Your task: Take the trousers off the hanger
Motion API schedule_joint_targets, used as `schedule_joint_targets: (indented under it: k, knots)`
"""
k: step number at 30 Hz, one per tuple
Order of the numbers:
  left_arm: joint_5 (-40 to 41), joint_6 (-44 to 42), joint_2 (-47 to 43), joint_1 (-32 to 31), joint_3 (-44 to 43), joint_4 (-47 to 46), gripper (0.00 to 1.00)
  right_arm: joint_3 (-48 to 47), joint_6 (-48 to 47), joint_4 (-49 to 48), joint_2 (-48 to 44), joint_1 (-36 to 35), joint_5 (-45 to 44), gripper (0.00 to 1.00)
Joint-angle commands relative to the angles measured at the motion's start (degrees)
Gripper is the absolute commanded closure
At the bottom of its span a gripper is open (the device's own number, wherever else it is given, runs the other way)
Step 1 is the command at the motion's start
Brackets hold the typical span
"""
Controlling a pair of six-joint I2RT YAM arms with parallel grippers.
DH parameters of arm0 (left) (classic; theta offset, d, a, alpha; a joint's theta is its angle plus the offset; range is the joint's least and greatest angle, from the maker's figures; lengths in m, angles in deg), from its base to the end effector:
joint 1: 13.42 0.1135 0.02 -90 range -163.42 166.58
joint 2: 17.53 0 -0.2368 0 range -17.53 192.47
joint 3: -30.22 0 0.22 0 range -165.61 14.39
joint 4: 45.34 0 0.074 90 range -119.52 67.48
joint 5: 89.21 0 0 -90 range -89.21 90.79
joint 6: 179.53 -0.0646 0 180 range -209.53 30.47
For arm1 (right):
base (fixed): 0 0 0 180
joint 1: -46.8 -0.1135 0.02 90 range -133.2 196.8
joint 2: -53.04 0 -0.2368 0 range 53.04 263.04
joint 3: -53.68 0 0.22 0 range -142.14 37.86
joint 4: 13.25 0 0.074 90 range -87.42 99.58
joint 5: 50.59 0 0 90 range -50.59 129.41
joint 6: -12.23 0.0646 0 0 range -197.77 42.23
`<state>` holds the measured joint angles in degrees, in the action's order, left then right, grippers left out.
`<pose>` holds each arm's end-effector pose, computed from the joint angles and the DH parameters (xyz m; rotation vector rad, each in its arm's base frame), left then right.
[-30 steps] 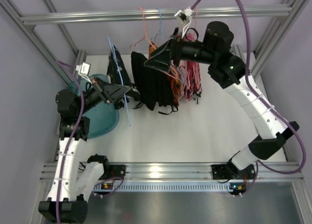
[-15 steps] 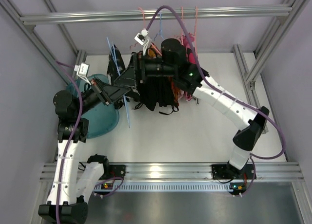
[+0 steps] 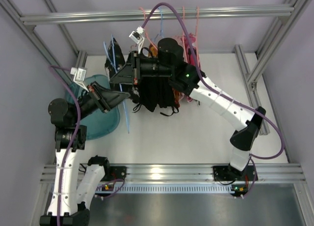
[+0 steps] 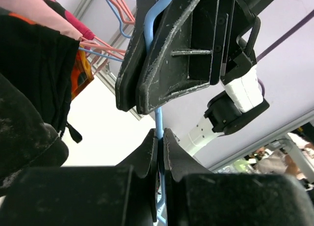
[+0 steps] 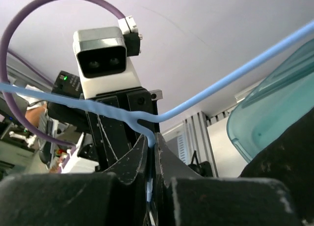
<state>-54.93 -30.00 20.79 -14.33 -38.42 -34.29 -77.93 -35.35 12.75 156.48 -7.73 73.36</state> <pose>0.1275 -0.0554 0.4078 0.1990 1.5391 -1.4511 0.2007 0.3438 0.4525 -0.7390 1.6879 1.7212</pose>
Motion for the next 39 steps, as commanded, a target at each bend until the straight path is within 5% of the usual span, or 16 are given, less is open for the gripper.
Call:
schedule_joint_targets:
  k: [1,3,5,8,12,16,22,26,39]
  knots:
    - [-1.8,-6.9,-2.3,-0.4,-3.2,-7.2,0.95,-3.6,-0.3,-5.3,-1.2,-1.2,0.8,1.0]
    - [0.4,-13.7,-2.4,-0.4,-5.0,-1.7,0.75,-4.0,0.2,-5.8,-1.7,-1.1,1.2,1.0]
    - [4.1,-21.6,-2.0,-0.4,-10.5,15.5,0.51,-4.5,0.6,-6.0,-2.4,-1.0,1.3,1.0]
    - [9.6,-29.6,-4.6,-0.4,-13.0,24.0,0.38,-5.1,1.8,-6.5,-4.4,-1.0,1.5,1.0]
    - [27.0,-31.4,-11.0,-0.4,-10.7,26.0,0.31,-3.3,3.6,-6.9,-5.8,-0.5,2.3,1.0]
    - [33.0,-40.4,-14.8,-0.4,-8.5,31.8,0.3,-1.9,5.8,-7.7,-6.5,0.3,2.8,1.0]
    - [22.0,-63.4,-23.4,-0.4,0.2,39.1,0.27,-2.0,8.4,-8.9,-7.1,0.5,2.7,1.0]
    - [21.9,-74.5,-27.4,-0.3,5.2,42.0,0.26,-2.3,9.6,-9.0,-7.3,0.4,2.4,1.0]
    - [17.5,-79.7,-26.7,0.2,13.3,37.4,0.1,-4.4,11.9,-8.9,-6.1,-0.9,0.3,1.0]
